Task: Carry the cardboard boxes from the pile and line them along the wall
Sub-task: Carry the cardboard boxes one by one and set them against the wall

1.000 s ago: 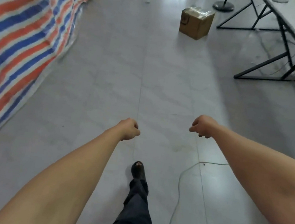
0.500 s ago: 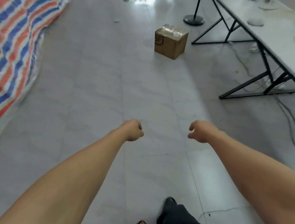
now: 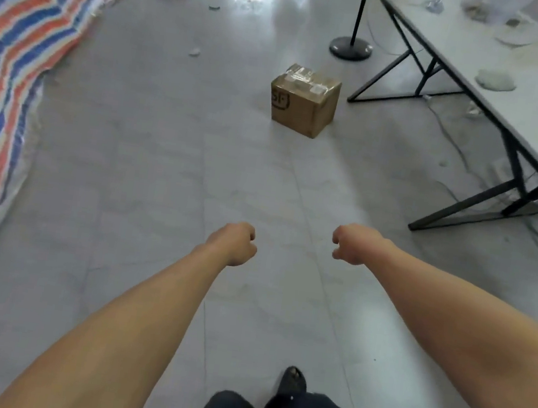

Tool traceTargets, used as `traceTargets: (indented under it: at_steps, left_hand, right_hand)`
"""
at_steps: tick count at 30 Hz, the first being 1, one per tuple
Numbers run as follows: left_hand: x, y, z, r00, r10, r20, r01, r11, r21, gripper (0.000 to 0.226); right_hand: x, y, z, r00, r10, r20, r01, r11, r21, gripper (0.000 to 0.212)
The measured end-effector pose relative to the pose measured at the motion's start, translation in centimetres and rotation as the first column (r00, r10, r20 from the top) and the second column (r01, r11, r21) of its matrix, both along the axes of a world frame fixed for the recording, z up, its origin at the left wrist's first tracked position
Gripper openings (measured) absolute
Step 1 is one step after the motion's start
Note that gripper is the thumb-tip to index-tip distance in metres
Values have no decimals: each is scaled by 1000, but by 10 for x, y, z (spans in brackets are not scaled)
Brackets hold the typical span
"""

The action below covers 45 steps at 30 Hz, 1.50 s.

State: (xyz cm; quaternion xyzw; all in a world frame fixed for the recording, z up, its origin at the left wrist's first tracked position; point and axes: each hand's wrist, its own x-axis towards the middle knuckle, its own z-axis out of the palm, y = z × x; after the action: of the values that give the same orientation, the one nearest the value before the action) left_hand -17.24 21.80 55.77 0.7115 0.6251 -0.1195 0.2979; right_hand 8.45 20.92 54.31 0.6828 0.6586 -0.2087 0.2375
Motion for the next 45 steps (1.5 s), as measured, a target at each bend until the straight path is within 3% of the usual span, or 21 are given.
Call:
traceTargets:
  at_steps: [9, 18, 28, 32, 37, 45]
  left_hand:
    - [-3, 240, -12, 997, -12, -72, 12, 1000, 0, 40]
    - [16, 515, -1, 992, -64, -107, 62, 998, -19, 37]
    - [125, 751, -28, 983, -159, -91, 151, 985, -86, 40]
    - [182, 838, -38, 987, -137, -90, 123, 982, -140, 40]
    - [251, 936, -39, 998, -64, 18, 66, 988, -141, 40]
    - [283, 1075, -80, 998, 45, 38, -35, 970, -243, 39]
  right_hand:
    - [1, 249, -1, 991, 132, 25, -133, 990, 54, 37]
    - [26, 498, 17, 1000, 20, 1, -20, 998, 54, 37]
    - [141, 714, -18, 995, -95, -22, 95, 995, -17, 41]
    - [195, 808, -26, 996, -90, -26, 88, 994, -62, 39]
    - [261, 927, -18, 998, -57, 13, 58, 996, -70, 39]
    - [293, 1090, -50, 1000, -11, 11, 12, 993, -120, 42]
